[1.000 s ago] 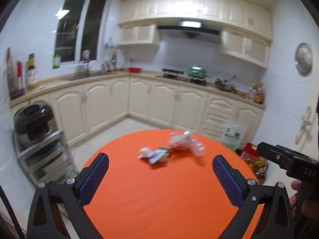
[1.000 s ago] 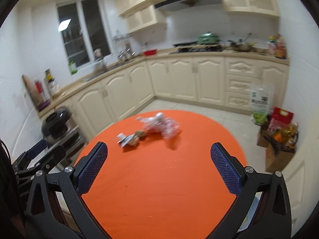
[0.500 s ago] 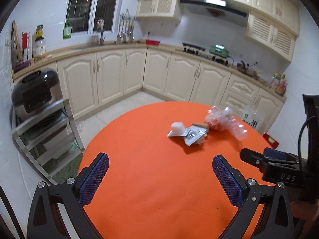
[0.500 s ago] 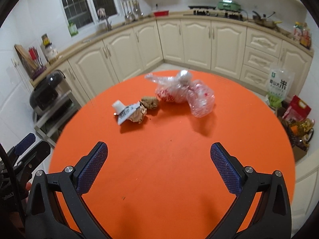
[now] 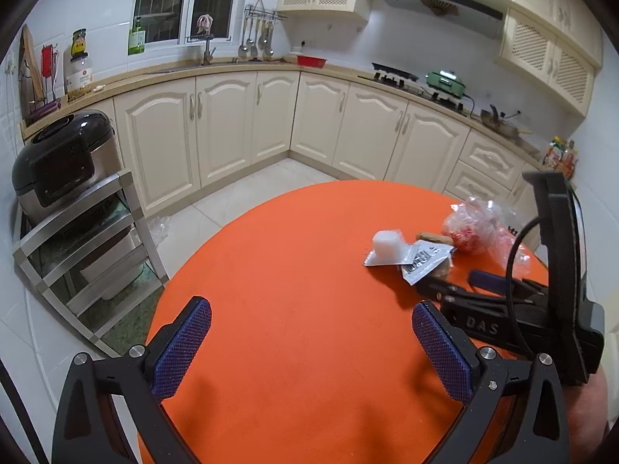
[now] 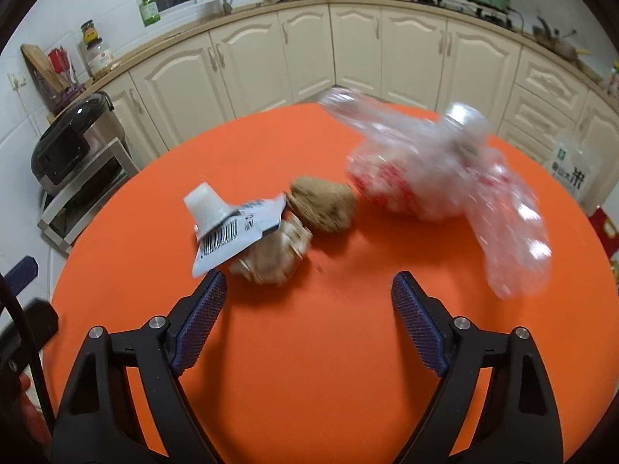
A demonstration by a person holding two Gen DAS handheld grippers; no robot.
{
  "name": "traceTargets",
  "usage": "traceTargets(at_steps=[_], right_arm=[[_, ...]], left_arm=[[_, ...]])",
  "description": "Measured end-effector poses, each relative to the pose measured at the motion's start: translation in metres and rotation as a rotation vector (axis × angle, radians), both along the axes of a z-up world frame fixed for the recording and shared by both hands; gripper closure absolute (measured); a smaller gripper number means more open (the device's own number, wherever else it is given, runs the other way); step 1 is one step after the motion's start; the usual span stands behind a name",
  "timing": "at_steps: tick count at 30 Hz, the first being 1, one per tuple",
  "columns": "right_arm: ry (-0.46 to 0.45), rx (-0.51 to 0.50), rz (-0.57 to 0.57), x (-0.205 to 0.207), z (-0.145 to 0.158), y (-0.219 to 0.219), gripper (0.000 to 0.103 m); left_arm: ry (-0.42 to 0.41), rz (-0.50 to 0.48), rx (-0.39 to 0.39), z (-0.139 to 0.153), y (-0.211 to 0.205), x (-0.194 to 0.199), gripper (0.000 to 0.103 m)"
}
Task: Collect trash
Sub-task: 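Grasp the crumpled white paper ball with the right gripper, then grasp the white plastic cup with the left gripper while the right holds the paper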
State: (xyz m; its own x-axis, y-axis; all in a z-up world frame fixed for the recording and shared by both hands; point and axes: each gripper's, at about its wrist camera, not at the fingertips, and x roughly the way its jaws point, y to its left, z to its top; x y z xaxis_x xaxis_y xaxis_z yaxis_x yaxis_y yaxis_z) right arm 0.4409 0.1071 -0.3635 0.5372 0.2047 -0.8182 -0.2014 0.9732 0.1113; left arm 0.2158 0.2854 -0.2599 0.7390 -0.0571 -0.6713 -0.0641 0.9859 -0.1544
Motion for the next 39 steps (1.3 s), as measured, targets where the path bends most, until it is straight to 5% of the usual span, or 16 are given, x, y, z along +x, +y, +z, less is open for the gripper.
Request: traceTargets(at_steps=[2, 4, 19, 26, 32, 39], right_arm=[[-0.009, -0.026, 0.004, 0.004, 0.0, 0.006, 0.037], [-0.018, -0.03, 0.026, 0.004, 0.002, 0.01, 0.071], [0.003, 0.115, 0.001, -0.026, 0.011, -0.045, 0.072], [-0.003, 0.143, -0.004, -0.024, 0.016, -0.058, 0.072], [-0.004, 0.16, -0.009, -0.026, 0.016, -0.061, 0.072], [-0.016, 0.169, -0.021, -0.036, 0.022, -0.069, 0.072]], left_arm=[[0.003, 0.005, -0.003, 0.0, 0.002, 0.012, 0.001], [0.003, 0.005, -0.001, -0.004, 0.002, 0.007, 0.001], [0.047, -0.124, 0.016, -0.027, -0.035, 0.076, 0.001], [0.075, -0.142, 0.09, -0.036, -0.059, 0.12, 0.004], [0.118, -0.218, 0.01, -0.044, -0.06, 0.149, 0.066], [0.082, -0.203, 0.003, -0.043, -0.046, 0.143, 0.067]])
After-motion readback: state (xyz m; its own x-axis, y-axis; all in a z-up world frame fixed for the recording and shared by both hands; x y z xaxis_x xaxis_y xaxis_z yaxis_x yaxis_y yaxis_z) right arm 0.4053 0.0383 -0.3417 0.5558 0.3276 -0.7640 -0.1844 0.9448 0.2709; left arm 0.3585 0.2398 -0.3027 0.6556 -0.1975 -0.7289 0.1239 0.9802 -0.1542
